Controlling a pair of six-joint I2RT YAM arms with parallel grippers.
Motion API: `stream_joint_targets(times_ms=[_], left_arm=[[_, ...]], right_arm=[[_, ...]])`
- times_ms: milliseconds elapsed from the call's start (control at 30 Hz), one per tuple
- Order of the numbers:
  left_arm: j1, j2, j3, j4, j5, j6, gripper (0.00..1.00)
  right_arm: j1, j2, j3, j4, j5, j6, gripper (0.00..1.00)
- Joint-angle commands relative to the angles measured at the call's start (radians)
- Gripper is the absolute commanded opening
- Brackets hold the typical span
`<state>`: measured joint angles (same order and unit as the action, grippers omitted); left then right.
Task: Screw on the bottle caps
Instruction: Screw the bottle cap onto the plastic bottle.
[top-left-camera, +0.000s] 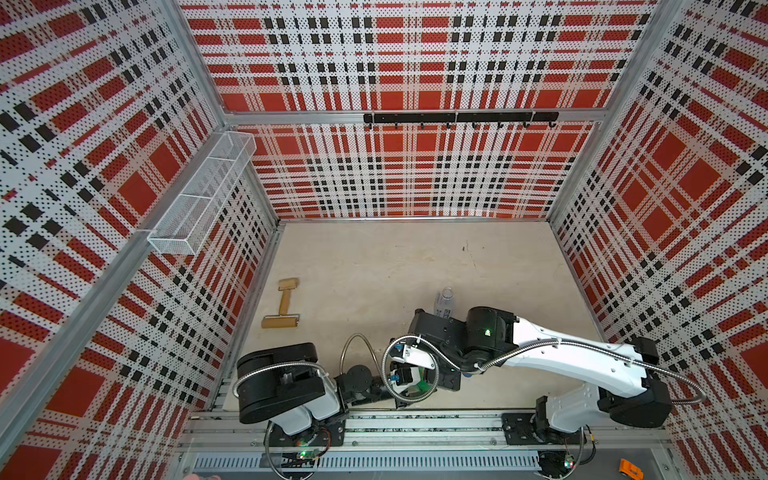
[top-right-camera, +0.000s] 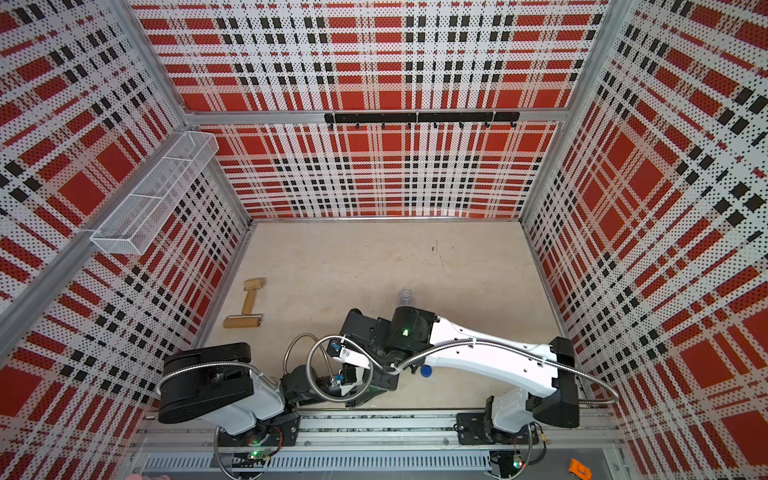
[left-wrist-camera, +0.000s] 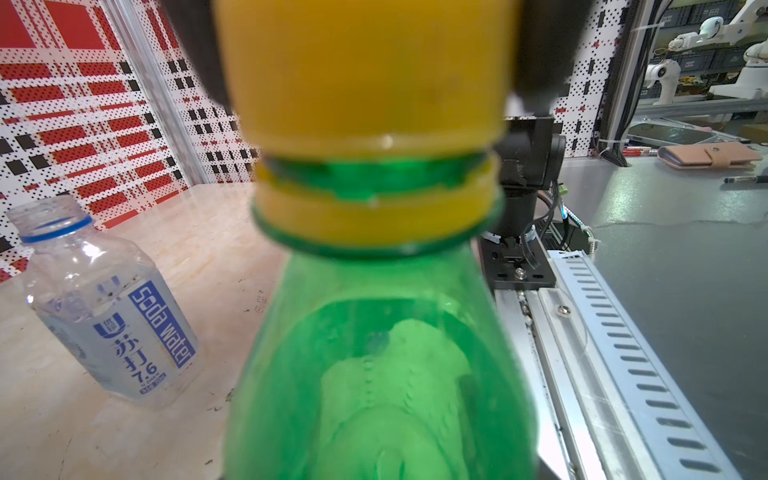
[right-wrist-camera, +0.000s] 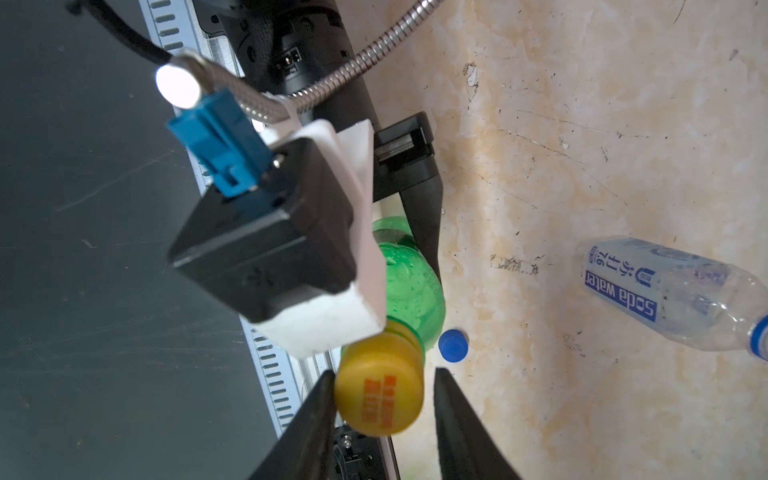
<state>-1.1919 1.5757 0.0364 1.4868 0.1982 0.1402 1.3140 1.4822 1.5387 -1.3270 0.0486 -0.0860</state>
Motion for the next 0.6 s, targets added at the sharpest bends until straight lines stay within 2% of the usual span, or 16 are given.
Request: stream_joint_targets(times_ms=[0,100,300,467,567], left_arm=[[-0.006,0.004,0.014,0.026,0.001,0.009,0.54],[-0.009,0.005,0.014,0.026,-0.005,0.012,0.54],[-0.012,0.003,0.013,0.03,-0.024,0.013,0.54],[-0.02,-0.006,0.008,0.037,-0.076,0.029,0.54],[-0.024,-0.016,0.005,0.044,-0.104,0.038,0.54]], right_arm=[[0.002,0.009,0.008,0.018,0.008,0.006,0.39],[0.001,0.018,0.008,0.018,0.014,0.012,0.32],[0.002,0.036,-0.003,0.033,0.019,0.057,0.26],[-0.013,0.038,-0.003,0.054,0.03,0.175,0.18],[-0.055,0.023,-0.019,0.116,-0.01,0.292,0.1]])
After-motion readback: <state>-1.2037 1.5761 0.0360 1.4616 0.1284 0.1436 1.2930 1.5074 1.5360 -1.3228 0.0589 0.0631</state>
